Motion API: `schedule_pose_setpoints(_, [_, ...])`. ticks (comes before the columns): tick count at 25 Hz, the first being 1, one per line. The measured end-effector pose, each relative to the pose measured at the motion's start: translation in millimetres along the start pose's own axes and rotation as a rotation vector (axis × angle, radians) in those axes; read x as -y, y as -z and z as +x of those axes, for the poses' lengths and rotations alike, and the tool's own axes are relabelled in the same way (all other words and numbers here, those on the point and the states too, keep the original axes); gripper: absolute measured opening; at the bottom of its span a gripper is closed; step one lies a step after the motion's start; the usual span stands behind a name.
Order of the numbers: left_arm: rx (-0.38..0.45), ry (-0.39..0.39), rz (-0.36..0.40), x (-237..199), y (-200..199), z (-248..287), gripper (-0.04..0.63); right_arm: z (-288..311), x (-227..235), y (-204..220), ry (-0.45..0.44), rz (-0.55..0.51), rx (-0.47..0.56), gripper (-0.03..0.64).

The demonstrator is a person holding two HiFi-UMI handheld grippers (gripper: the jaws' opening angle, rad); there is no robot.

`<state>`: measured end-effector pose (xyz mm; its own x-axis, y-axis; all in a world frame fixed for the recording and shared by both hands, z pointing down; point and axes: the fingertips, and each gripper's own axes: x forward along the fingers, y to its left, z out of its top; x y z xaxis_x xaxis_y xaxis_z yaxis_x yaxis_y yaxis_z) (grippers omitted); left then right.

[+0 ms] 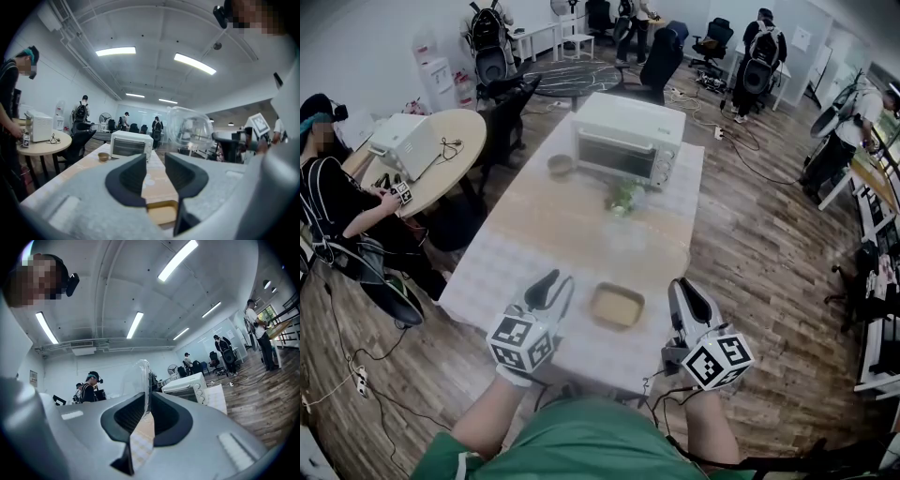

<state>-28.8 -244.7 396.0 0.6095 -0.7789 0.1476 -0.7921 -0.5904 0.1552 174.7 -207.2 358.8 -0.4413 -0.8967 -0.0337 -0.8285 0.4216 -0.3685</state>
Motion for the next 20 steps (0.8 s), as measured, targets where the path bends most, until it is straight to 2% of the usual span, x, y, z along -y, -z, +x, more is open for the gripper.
schedule_pose_setpoints(20, [-0.011, -0.025, -0.008, 29, 8, 12, 0.124, -19, 23, -7, -0.018, 0.017, -0.021, 0.043])
